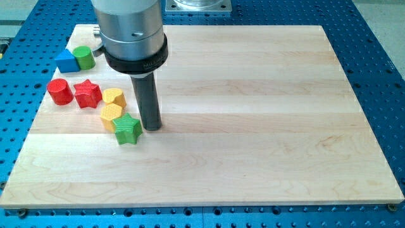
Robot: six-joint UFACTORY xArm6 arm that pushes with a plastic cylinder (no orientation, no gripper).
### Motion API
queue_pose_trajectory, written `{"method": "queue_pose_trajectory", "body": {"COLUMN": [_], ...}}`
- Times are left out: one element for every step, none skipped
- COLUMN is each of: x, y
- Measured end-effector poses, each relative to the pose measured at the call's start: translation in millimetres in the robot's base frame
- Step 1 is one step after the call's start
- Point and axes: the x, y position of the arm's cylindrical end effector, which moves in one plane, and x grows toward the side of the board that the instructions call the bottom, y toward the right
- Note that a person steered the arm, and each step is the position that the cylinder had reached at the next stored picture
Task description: Nudge the green star into the hexagon
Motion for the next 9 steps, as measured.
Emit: {"method": "queue_pose_trajectory", "body": {"x": [22.4,67.2,113.8,91.2,72.9,68.6,59.8,19.3,4.5], "y": [-16.2,-16.4,-50.3,-101.5,-98.2,-80.8,-95.1,-103.8,-103.8]}}
